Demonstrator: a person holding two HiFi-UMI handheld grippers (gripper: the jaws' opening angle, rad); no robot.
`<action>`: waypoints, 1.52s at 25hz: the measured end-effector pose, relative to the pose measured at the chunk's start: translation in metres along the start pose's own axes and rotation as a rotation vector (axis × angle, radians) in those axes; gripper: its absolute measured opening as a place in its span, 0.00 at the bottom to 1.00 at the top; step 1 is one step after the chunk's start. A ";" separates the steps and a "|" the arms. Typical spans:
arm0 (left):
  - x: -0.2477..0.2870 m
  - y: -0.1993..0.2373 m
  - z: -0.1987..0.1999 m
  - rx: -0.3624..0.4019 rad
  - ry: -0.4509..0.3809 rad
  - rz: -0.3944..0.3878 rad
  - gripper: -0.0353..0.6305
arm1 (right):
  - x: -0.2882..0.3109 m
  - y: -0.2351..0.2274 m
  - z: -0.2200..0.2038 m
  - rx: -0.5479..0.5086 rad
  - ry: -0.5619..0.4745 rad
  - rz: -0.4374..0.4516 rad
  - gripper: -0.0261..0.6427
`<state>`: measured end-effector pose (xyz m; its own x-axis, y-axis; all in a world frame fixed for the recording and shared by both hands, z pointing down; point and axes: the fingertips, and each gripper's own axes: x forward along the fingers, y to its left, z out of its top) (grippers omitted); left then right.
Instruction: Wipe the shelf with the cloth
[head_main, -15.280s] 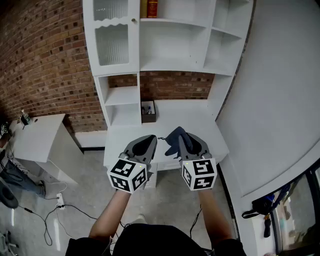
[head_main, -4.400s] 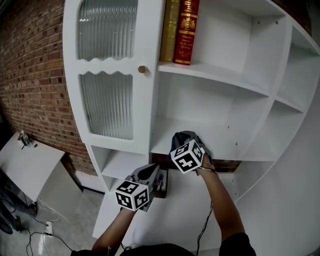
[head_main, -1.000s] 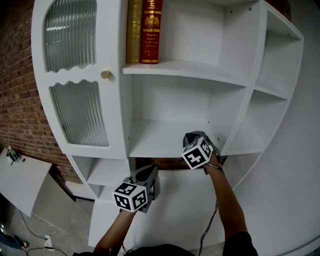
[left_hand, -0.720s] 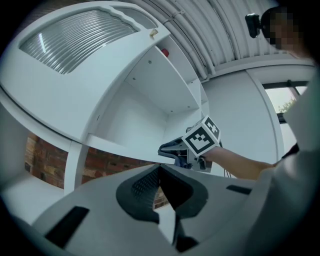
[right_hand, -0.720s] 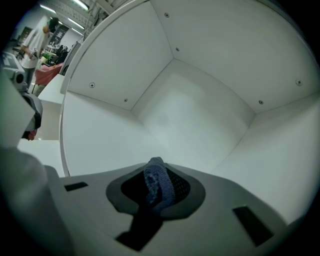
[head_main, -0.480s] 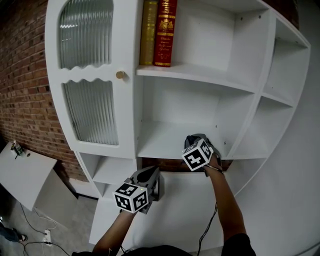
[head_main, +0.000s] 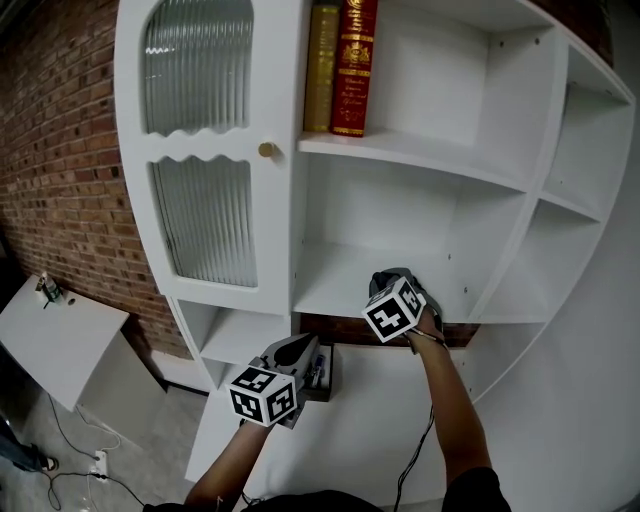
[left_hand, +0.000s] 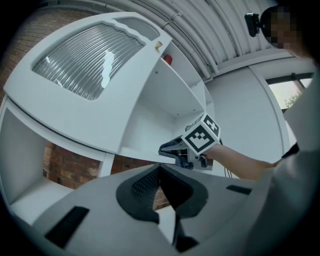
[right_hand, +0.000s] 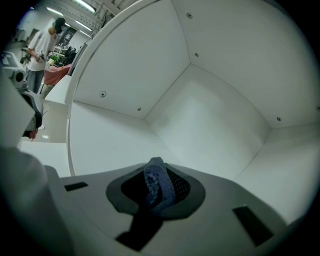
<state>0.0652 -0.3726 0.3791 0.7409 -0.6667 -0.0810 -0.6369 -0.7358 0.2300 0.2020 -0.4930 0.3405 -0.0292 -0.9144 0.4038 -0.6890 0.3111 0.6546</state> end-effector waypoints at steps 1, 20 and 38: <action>-0.002 0.002 0.001 0.003 -0.001 0.006 0.08 | 0.001 0.003 0.002 0.001 -0.003 0.007 0.14; -0.046 0.024 0.016 0.024 -0.026 0.097 0.08 | 0.007 0.048 0.050 -0.034 -0.069 0.067 0.14; -0.086 0.056 0.025 0.010 -0.060 0.202 0.08 | 0.017 0.099 0.105 -0.112 -0.116 0.134 0.14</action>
<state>-0.0393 -0.3593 0.3750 0.5842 -0.8064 -0.0915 -0.7735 -0.5874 0.2381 0.0575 -0.5050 0.3453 -0.2030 -0.8845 0.4201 -0.5886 0.4531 0.6695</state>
